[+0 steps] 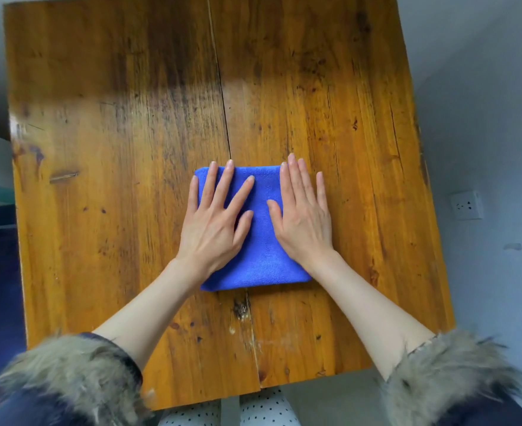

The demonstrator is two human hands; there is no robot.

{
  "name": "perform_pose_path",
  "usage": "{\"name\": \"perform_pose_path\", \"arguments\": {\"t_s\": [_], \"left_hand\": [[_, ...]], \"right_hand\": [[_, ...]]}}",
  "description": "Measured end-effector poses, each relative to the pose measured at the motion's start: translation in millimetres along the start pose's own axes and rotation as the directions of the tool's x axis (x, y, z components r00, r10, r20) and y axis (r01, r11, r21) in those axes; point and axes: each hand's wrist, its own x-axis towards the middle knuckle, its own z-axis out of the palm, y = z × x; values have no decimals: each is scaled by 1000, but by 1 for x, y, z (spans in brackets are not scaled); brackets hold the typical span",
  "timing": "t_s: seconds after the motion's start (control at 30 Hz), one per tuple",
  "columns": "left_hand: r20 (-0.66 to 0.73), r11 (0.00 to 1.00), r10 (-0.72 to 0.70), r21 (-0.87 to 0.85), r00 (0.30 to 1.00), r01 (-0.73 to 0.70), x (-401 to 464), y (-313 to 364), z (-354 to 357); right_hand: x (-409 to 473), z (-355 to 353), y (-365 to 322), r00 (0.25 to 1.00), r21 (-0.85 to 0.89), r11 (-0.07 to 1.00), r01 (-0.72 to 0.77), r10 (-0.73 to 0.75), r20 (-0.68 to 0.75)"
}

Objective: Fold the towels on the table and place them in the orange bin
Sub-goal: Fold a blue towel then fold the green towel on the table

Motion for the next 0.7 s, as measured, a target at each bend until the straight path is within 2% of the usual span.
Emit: {"name": "perform_pose_path", "arguments": {"t_s": [0.3,0.4,0.47,0.5,0.57,0.63,0.7], "left_hand": [[63,1000,-16,-18,998,17,1,3,6],[84,990,-39,-131,996,50,-7,2,-6],[61,956,-77,-278,995,91,-21,1,-16],[36,925,-126,-357,991,130,-28,0,-21],[17,819,-310,-503,951,276,-41,0,-29],[121,607,-535,-634,836,479,-47,-1,-34],[257,385,-648,-701,717,600,-45,-2,-37]], "right_hand": [[0,6,10,992,109,993,-48,35,119],[-10,-7,7,983,191,975,-110,79,166],[-23,-20,4,974,232,952,-202,170,150],[-28,-28,2,967,243,938,-248,223,125],[-37,-39,-1,937,265,899,-348,327,121],[-37,-43,-3,868,304,814,-495,448,214],[-29,-45,-4,771,313,707,-634,544,331]]}}
